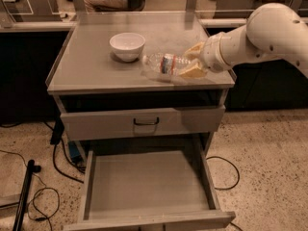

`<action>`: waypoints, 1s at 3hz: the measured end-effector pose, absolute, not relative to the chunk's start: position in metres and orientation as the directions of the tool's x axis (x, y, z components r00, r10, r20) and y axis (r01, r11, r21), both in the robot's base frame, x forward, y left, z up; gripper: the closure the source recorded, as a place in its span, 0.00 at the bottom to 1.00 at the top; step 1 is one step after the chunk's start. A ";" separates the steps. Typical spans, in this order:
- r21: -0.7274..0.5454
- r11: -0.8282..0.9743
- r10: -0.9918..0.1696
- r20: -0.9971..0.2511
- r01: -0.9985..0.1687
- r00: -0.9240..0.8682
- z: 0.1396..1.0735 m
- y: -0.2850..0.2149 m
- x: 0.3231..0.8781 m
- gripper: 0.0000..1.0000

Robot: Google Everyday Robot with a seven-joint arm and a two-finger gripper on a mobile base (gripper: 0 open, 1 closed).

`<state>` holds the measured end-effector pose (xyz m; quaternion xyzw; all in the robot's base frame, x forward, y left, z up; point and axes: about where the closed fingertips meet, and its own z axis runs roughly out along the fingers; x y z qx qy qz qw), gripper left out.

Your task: Pick water bottle from middle drawer and place on counter

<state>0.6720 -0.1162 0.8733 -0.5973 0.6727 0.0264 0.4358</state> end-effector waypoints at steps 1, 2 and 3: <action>-0.461 0.262 -0.778 -0.621 -0.848 0.097 0.865 -0.105 0.724 1.00; -0.440 0.260 -0.783 -0.617 -0.859 0.079 0.856 -0.108 0.749 1.00; -0.428 0.305 -0.796 -0.605 -0.851 0.019 0.851 -0.129 0.761 1.00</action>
Offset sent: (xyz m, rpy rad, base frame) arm 0.1091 -0.0008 -0.0228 -0.0174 0.0849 0.0143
